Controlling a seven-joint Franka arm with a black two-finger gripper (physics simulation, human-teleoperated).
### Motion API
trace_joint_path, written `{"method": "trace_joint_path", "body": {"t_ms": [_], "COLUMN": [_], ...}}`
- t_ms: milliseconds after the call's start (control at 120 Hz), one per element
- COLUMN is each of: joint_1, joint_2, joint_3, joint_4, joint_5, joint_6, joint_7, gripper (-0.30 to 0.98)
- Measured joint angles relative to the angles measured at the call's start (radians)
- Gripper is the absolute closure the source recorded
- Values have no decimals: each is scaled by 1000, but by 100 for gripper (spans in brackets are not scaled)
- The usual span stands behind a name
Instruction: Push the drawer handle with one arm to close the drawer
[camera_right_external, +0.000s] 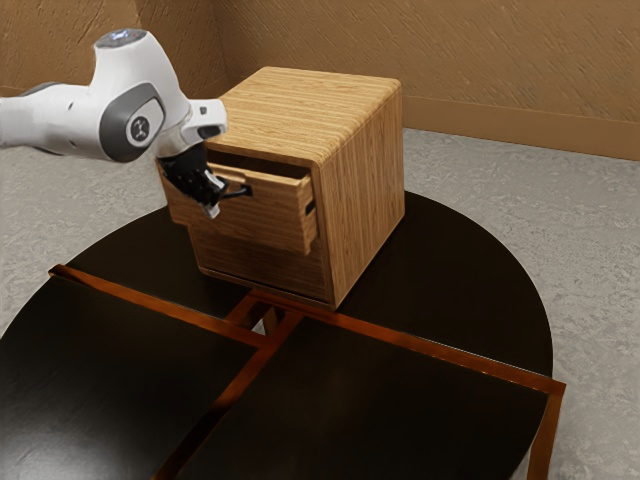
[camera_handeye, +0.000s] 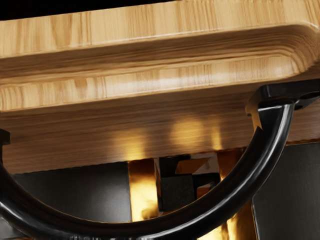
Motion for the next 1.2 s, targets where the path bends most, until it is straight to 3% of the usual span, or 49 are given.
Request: {"method": "trace_joint_path", "body": {"t_ms": [675, 867, 933, 1017, 1092, 1200], "joint_1": [-10, -12, -13, -10, -13, -65], "joint_2": [138, 142, 46, -212, -294, -319], "joint_3": [-2, 0, 4, 7, 3, 1], "joint_4": [169, 180, 89, -65, 89, 250], "joint_5": [0, -2, -9, -8, -7, 16], "joint_6": [0, -1, -2, -51, -205, -428], "joint_7": [-1, 0, -2, -7, -10, -16], "gripper": [78, 79, 79, 60, 44, 27]}}
